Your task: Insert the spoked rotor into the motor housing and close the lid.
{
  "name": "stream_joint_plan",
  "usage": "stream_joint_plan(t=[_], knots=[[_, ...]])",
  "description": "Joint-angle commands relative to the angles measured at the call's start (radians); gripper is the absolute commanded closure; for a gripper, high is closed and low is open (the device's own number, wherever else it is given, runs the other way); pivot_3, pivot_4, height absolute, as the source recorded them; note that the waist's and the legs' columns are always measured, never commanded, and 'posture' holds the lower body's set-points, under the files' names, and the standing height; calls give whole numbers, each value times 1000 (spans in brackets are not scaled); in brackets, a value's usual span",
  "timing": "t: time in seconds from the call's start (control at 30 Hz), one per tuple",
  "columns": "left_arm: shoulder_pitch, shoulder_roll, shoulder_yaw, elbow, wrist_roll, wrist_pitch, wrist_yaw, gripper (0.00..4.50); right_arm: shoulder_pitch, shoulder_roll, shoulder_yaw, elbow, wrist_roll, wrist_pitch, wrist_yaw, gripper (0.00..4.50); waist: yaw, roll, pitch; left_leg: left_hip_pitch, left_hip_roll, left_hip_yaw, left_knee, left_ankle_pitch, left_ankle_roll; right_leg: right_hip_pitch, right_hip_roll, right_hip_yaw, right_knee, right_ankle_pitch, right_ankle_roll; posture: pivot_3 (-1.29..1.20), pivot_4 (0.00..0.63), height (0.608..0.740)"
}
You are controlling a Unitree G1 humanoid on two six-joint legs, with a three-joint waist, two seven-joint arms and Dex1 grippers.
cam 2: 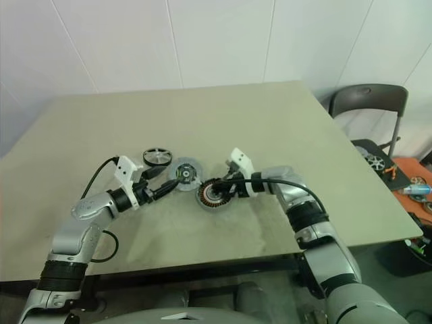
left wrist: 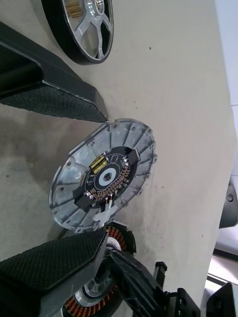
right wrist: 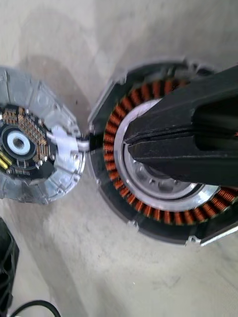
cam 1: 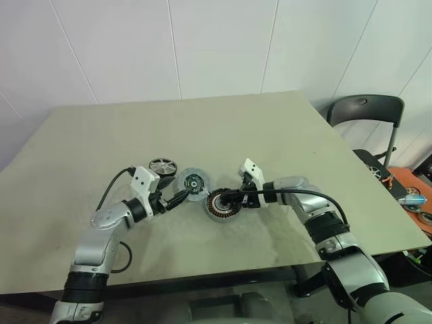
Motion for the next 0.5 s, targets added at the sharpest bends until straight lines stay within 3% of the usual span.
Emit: stream_joint_plan(t=[0.03,0.23,0.5], knots=[[-23,9,3,-31,-8,-5,0,856,2,3,19,-34,-13,7,5,4493,0,0,0,0,0,0,0,0,0,0,0,0,0,0,0,0,0,740],[-25,2,2,-7,-1,-25,0,856,12,-11,98,7,-108,-10,-31,4493,-1,0,0,1,0,0,0,0,0,1,0,0,0,0,0,0,0,740],[-70,-108,78,126,-8,-7,178,856,-24,-9,-50,-54,36,8,21,4493,1,0,0,2,0,0,3,0,0,3,0,0,0,0,0,0,0,740]])
